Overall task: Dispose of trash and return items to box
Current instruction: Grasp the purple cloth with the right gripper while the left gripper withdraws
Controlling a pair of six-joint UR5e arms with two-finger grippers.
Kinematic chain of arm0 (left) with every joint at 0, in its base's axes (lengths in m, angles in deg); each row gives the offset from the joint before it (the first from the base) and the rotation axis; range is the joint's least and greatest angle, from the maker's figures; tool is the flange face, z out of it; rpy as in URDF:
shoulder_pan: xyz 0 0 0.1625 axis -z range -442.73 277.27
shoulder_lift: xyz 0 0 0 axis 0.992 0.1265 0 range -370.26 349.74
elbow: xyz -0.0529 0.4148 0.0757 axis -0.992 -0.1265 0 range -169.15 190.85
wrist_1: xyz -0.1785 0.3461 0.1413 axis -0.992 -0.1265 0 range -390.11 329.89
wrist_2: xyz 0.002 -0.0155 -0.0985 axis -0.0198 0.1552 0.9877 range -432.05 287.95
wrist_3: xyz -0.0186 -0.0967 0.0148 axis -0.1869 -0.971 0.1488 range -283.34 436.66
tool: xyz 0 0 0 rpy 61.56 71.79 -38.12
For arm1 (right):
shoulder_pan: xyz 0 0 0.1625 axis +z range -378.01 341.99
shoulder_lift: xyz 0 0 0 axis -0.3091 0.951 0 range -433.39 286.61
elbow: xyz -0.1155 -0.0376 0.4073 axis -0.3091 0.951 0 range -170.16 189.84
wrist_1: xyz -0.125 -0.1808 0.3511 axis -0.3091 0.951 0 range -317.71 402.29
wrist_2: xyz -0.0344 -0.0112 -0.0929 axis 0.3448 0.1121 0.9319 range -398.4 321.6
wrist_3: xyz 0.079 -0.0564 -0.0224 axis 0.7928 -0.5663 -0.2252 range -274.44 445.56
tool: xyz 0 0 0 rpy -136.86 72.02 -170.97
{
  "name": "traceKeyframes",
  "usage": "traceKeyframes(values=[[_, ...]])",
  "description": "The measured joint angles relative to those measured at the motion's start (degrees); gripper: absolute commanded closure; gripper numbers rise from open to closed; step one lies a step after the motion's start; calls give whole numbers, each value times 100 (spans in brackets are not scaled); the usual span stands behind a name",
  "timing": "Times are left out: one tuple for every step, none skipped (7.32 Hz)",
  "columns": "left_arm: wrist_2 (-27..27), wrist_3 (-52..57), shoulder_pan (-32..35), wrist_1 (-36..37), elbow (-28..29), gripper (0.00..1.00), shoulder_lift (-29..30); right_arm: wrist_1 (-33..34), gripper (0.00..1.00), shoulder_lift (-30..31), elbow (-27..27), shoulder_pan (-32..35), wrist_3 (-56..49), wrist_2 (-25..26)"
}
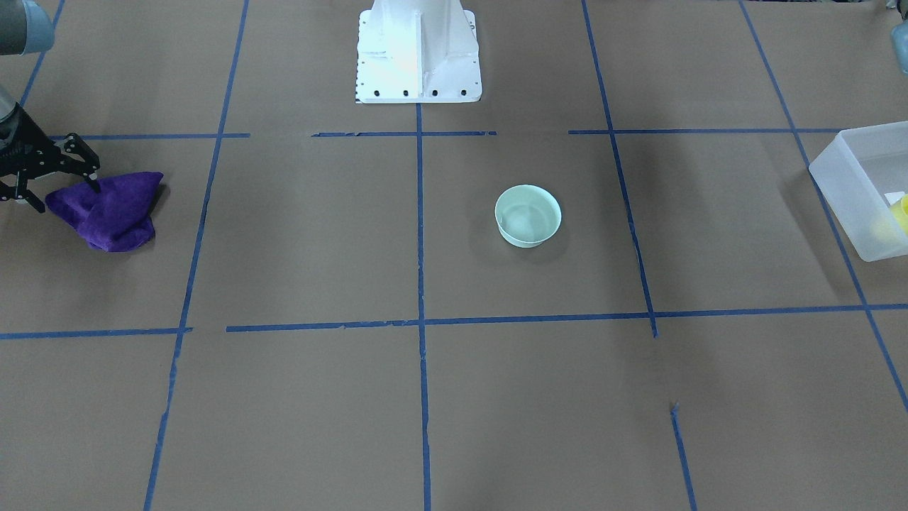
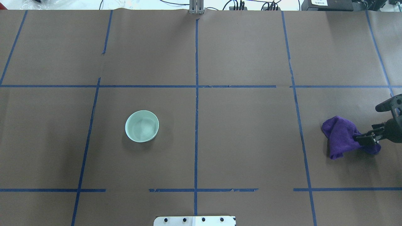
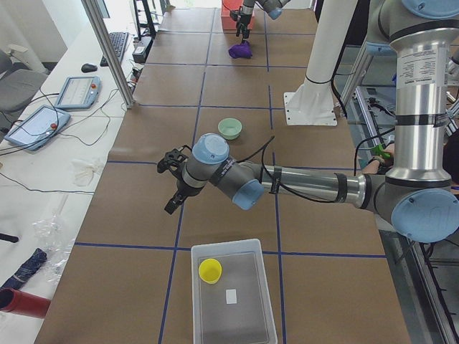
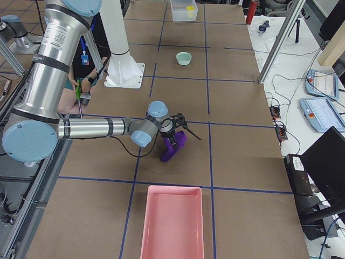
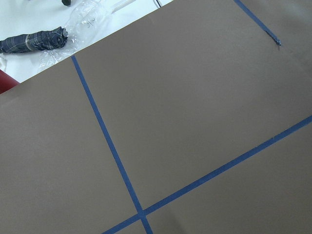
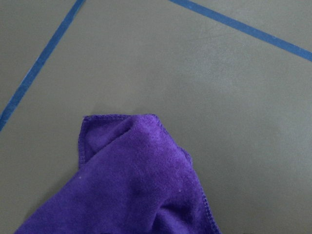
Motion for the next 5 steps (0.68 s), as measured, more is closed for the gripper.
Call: traceKeyframes(values=[[0,-3,0,0,-1,0,6,-8,20,2,58,-73,-3,22],[0,-4,0,1,-2,0,8,-11,32,2,117,-142,-7,31],[0,-4,0,1,-3,0,10,-12,44,3,179,-214,-9,36],[0,-4,0,1,-3,0,13,-12,93,3,238,-278,-12,41],[0,-4,1,1,-3,0,16,-11,100,3,264,-309,-18,43]])
